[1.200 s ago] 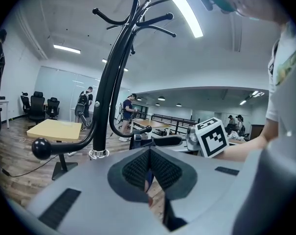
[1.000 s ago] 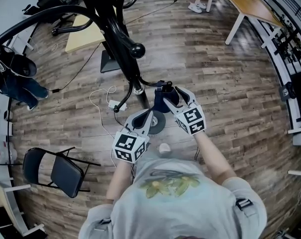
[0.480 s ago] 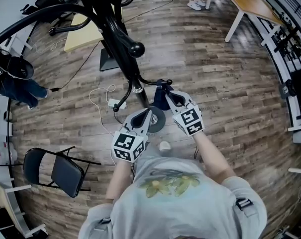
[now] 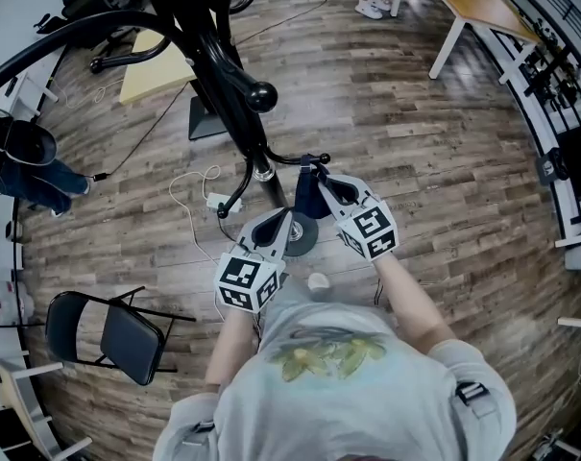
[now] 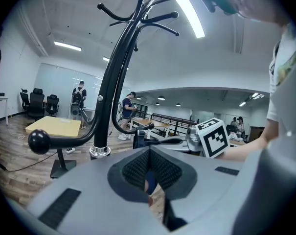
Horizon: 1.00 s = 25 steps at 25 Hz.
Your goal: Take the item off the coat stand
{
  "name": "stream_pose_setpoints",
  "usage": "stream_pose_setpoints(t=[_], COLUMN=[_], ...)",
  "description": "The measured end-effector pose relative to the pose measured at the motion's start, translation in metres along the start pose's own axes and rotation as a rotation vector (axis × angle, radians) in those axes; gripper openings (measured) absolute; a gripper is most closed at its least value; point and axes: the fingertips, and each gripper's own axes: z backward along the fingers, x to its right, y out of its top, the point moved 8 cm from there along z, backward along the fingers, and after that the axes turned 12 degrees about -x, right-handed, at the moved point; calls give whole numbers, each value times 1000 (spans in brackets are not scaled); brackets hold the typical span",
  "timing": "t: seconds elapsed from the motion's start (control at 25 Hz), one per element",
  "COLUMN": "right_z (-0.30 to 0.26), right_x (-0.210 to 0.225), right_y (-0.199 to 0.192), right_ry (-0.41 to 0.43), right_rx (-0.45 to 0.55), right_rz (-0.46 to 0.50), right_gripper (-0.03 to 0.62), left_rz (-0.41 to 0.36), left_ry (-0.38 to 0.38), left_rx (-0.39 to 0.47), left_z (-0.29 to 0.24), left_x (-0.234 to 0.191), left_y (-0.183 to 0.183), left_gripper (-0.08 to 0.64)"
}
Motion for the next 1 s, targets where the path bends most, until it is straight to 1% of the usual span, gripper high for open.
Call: stream_pose_setpoints(t=[0.2, 0.4, 0.6, 0.76, 1.0], right_z=[3, 6, 6, 7, 11], right_x=[4, 7, 6, 4, 8], right_y=[3, 9, 12, 12, 13], right_ry=[8, 10, 18, 13, -2], right_rx=[10, 30, 28, 27, 36], right_rz=[-22, -24, -30, -24, -39], right_gripper=[17, 17, 17, 17, 17], left_rz=[-1, -3, -8, -8, 1], left_ry=[8, 4, -3, 7, 7], left_rx=[-2, -4, -6, -9, -9], left_z=[1, -2, -3, -2, -3], left_x=[-2, -2, -3, -6, -11], left_y=[-3, -3, -2, -2, -2], left_gripper=[14, 14, 14, 14, 14])
